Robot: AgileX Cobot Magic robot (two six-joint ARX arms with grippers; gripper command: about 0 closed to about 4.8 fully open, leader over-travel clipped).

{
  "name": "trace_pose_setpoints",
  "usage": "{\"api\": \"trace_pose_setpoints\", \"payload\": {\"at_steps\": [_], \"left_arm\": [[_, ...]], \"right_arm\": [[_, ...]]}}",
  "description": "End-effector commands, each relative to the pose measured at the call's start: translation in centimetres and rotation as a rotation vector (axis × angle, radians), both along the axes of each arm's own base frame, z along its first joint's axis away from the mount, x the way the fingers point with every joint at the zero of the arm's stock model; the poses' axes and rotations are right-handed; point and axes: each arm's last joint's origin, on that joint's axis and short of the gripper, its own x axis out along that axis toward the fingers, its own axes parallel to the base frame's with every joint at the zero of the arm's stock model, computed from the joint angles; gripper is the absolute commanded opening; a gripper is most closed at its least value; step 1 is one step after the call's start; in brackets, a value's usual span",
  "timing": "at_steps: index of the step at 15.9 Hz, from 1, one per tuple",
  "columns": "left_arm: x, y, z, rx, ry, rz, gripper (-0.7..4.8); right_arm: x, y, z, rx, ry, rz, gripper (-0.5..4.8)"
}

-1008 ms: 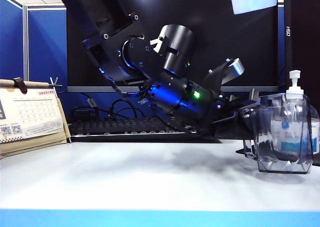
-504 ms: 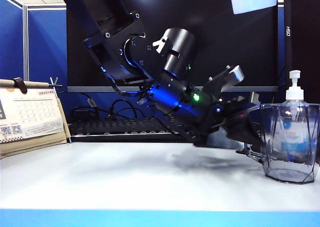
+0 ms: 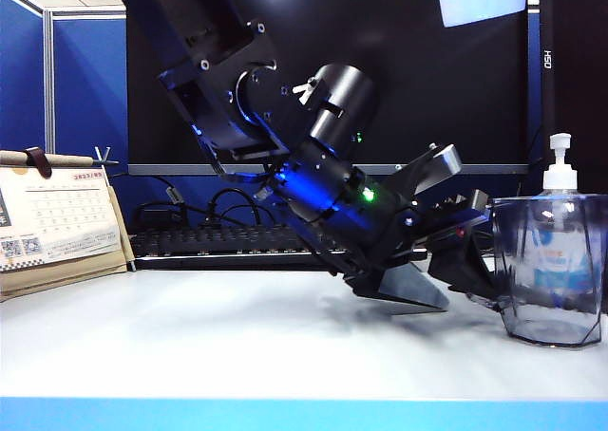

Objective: Swap the positions of the transparent plastic cup and the white ceramic cup.

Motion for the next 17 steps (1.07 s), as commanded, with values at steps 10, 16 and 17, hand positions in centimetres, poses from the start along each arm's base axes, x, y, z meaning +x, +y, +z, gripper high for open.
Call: {"api": "trace_pose_setpoints", "payload": {"at_steps": [10, 16, 17], "left_arm": [[-0.9, 1.2, 0.9, 0.178, 0.034, -0.005, 3.44], [-1.1, 1.4, 3.5, 0.131, -0.007, -0.004, 3.45], [-1.1, 1.4, 3.7, 0.123, -0.006, -0.006, 3.45]], "right_arm": [[-0.3, 0.1, 1.1, 0.046, -0.064, 0.034, -0.04], [-0.3, 0.1, 1.1, 0.048, -0.063, 0.036, -0.04], [-0.3, 0.1, 1.1, 0.055, -0.06, 0.035, -0.04]]}}
